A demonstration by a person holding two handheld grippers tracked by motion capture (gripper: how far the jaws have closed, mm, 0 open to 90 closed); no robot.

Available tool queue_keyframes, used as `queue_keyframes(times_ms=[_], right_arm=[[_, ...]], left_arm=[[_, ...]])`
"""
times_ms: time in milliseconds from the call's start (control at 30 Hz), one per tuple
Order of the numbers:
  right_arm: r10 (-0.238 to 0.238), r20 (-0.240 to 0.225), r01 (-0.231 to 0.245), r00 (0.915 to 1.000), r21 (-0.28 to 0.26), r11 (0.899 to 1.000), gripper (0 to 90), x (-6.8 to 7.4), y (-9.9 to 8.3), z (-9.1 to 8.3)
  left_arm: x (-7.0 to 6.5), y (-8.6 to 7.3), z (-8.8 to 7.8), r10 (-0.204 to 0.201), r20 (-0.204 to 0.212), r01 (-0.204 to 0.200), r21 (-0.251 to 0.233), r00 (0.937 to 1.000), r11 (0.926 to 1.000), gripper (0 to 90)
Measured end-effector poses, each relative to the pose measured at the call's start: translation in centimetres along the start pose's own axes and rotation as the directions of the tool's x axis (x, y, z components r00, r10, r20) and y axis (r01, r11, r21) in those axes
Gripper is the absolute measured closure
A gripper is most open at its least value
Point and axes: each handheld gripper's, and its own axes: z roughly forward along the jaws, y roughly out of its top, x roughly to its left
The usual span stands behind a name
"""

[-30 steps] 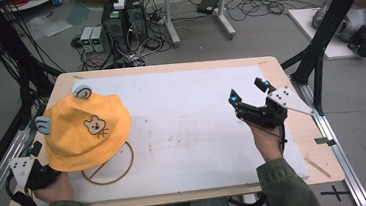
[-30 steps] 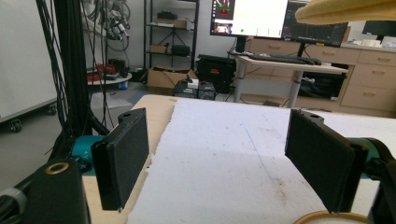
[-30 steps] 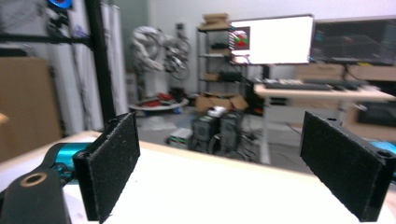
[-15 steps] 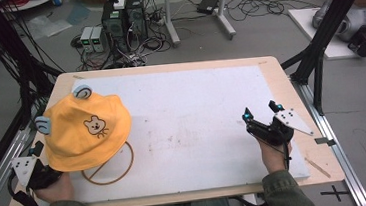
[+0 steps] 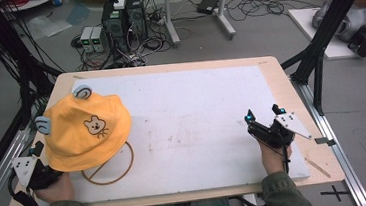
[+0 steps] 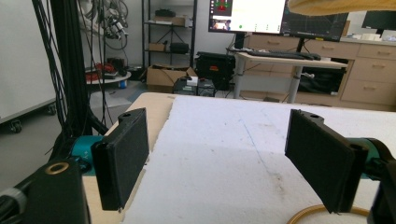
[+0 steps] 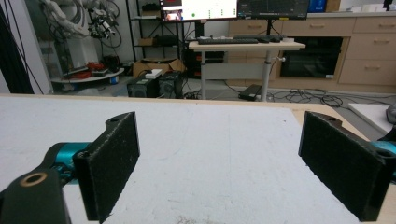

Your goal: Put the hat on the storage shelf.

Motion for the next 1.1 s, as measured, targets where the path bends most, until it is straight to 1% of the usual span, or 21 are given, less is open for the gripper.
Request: queue_keyframes(times_ms=[100,433,633,800,1100], right_arm=[[-0.003,-0.002,0.003,1.0000,0.000,1.000,12.2,-0.06,-0.01,0.01],[0.008,-0.004,-0.008,1.0000,0.001,1.000,12.2,-0.10,-0.02,-0.02],[0.023,0.001,-0.023,0.9997,0.007,1.000,12.2,-0.22,-0.03,0.02],[0.012,-0.001,-0.012,0.9999,0.002,1.000,12.2,-0.07,-0.03,-0.04],[0.016,-0.001,-0.016,0.9999,0.005,1.000,12.1,0.01,-0.05,-0.09]], left_arm=[[-0.09,-0.02,0.05,0.001,0.002,-0.001,-0.002,1.0000,1.0000,22.0],[-0.08,0.03,0.00,0.006,-0.001,-0.006,0.002,1.0000,1.0000,22.0],[0.04,0.08,-0.18,0.006,-0.005,-0.006,-0.002,1.0000,1.0000,22.0],[0.11,0.14,-0.33,0.004,-0.007,-0.004,-0.005,1.0000,1.0000,21.9],[0.09,0.13,-0.31,0.004,-0.004,-0.004,0.001,1.0000,1.0000,22.0]])
